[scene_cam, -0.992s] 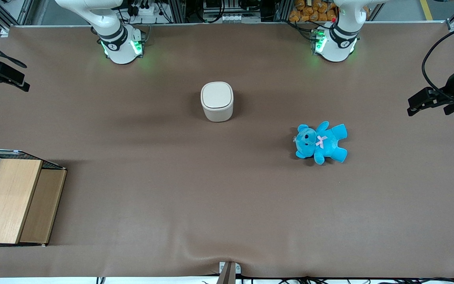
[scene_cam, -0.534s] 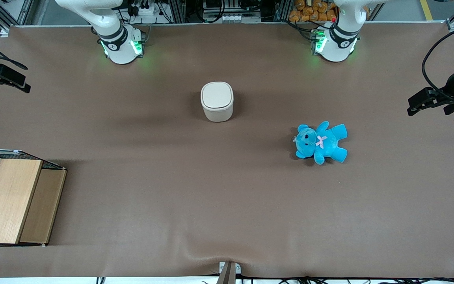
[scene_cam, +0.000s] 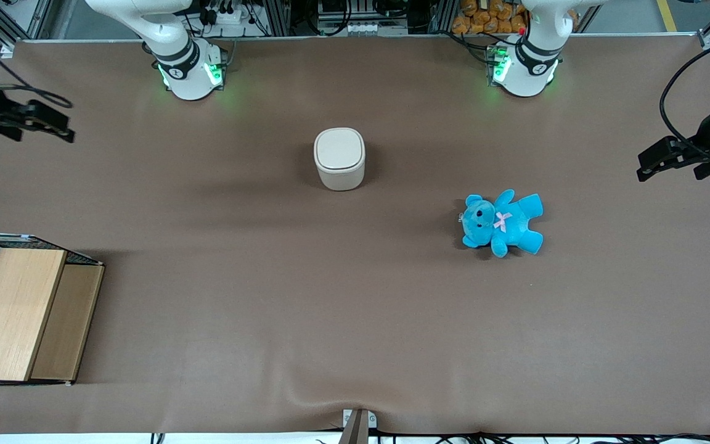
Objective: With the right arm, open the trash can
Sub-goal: 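Move the right gripper over the white trash can's lid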
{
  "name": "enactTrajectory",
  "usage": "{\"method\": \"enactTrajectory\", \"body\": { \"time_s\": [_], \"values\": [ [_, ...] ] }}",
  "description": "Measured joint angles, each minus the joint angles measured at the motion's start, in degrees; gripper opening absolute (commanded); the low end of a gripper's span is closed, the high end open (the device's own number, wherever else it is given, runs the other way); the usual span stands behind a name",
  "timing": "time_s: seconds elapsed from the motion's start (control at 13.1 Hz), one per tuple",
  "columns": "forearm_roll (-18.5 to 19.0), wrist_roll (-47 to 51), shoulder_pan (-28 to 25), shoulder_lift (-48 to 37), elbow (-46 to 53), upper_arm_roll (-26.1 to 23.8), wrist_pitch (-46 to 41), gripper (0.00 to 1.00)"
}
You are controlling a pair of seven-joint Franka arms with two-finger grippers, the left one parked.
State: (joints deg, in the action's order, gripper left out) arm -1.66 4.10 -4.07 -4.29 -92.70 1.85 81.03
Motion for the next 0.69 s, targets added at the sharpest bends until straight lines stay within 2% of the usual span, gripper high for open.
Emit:
{"method": "enactTrajectory", "body": {
  "time_s": [0.31, 0.38, 0.69],
  "values": [
    [-3.5, 9.4, -1.3, 1.0, 0.0, -5.6, -0.3, 0.97],
    [-3.8, 11.9, -1.6, 1.6, -0.1, -7.6, -0.2, 0.71],
    [-4.2, 21.2, -2.0, 4.9, -0.1, -14.3, 1.5, 0.21]
  ]
}}
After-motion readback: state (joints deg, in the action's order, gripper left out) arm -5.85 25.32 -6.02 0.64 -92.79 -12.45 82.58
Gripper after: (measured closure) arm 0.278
